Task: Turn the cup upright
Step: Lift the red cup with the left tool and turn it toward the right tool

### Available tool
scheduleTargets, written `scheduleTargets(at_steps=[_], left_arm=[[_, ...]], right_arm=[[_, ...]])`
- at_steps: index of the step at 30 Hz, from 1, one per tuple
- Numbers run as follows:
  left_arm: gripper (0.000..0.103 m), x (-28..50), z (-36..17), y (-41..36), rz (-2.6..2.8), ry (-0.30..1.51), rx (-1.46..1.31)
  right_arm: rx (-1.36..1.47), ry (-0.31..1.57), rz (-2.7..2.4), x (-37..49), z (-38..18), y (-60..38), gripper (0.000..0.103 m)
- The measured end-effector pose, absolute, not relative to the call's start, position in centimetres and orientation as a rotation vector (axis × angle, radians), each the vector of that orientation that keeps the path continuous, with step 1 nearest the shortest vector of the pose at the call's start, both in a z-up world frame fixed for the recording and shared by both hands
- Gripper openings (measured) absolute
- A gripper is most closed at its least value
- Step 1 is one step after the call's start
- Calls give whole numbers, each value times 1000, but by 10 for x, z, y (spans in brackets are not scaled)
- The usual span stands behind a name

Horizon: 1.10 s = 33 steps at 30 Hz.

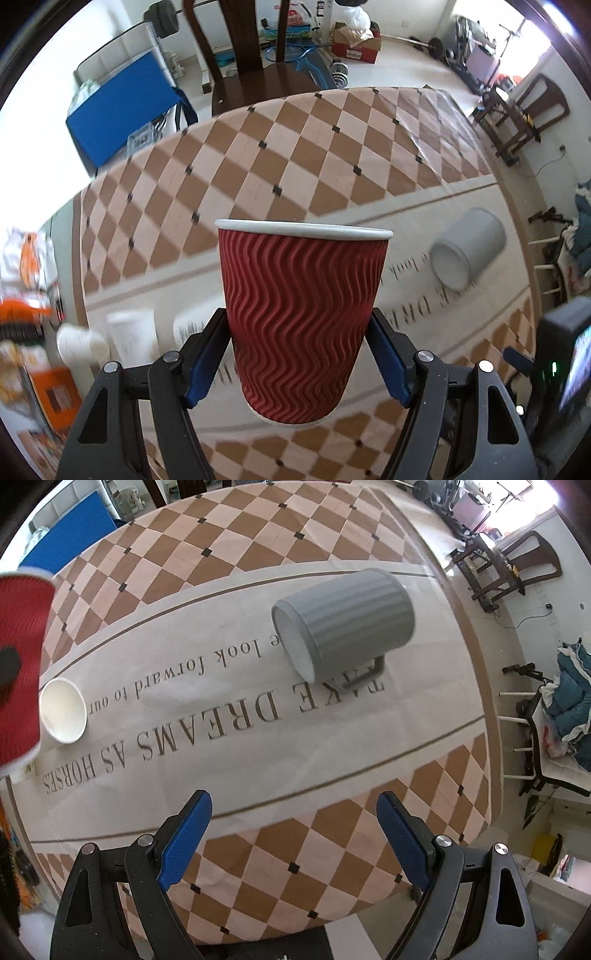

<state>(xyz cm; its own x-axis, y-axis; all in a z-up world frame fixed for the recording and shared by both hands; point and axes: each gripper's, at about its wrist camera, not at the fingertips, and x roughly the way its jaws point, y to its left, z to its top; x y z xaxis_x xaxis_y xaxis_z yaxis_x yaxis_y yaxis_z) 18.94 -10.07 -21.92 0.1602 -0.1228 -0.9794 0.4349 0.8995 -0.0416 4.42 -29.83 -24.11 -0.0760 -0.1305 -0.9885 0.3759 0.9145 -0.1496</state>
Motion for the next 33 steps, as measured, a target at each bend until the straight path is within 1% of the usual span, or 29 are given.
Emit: scheduleTargets(at_steps=[7, 14, 22, 26, 33], left_arm=[[71, 135, -218, -60, -396, 1395, 148], [72, 98, -257, -25, -341, 1526, -93], [72, 87, -306, -43, -276, 1610, -210], [72, 92, -320, -61, -264, 1622, -205], [74, 97, -347, -78, -257, 1674, -107]], right_arm=[[157, 1564, -477, 9, -230, -292, 92], [153, 1608, -513, -22, -248, -302, 92], [122, 1663, -494, -26, -275, -320, 92], [118, 1685, -490, -26, -288, -336, 92], [117, 1700, -480, -26, -298, -354, 92]])
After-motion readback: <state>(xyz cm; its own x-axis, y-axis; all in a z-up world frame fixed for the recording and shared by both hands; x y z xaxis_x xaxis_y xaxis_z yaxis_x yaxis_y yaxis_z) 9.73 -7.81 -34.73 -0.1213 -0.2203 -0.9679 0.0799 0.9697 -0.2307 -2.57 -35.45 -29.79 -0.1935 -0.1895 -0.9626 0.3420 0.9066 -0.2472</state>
